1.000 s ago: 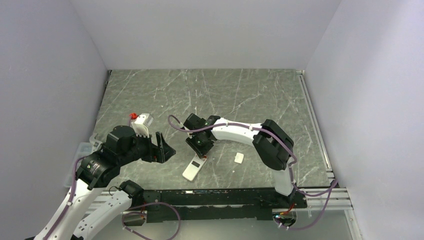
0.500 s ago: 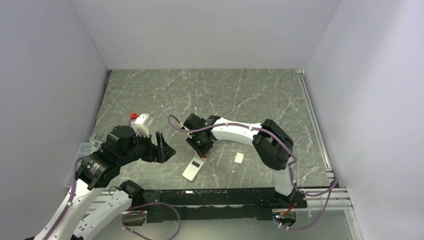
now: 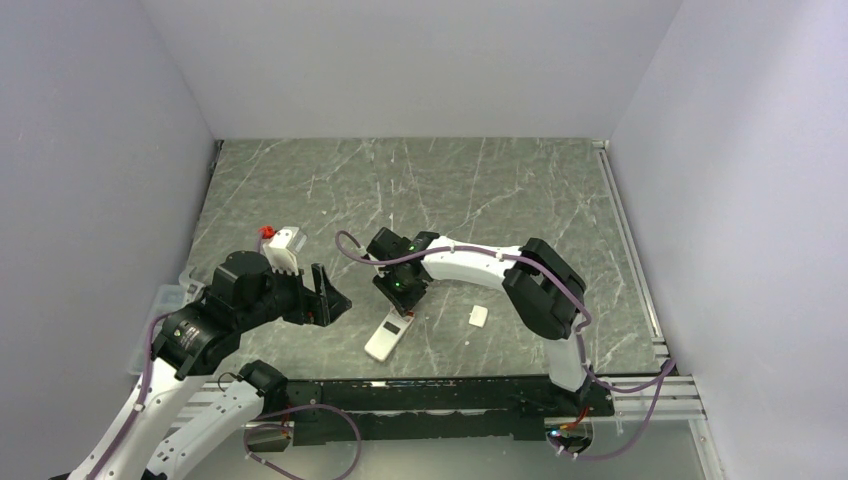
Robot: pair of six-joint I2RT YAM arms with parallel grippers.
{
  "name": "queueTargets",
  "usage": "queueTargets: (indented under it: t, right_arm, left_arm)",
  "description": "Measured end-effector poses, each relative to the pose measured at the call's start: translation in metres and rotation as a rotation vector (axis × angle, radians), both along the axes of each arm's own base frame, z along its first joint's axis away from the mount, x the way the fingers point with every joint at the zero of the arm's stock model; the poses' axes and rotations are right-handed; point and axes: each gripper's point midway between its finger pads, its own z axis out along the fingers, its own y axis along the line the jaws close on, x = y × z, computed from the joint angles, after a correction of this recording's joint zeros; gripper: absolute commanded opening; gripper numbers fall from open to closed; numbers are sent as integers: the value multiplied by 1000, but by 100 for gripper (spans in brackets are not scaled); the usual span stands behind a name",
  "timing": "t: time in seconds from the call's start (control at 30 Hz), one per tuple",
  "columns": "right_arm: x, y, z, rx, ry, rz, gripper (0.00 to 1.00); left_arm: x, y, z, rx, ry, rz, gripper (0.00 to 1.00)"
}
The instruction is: Load the batteries into the remote control
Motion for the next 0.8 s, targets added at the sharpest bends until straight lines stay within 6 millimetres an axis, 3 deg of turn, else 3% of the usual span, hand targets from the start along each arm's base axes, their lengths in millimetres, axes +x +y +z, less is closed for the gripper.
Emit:
queueTargets:
  t: [0.3, 0.8]
  right_arm:
    - [0, 0, 0, -1, -2, 1, 16]
    - [0, 0, 0, 0, -2, 0, 31]
  left_arm:
    - [0, 0, 0, 0, 0, 0, 90]
    - [0, 0, 0, 0, 0, 0, 90]
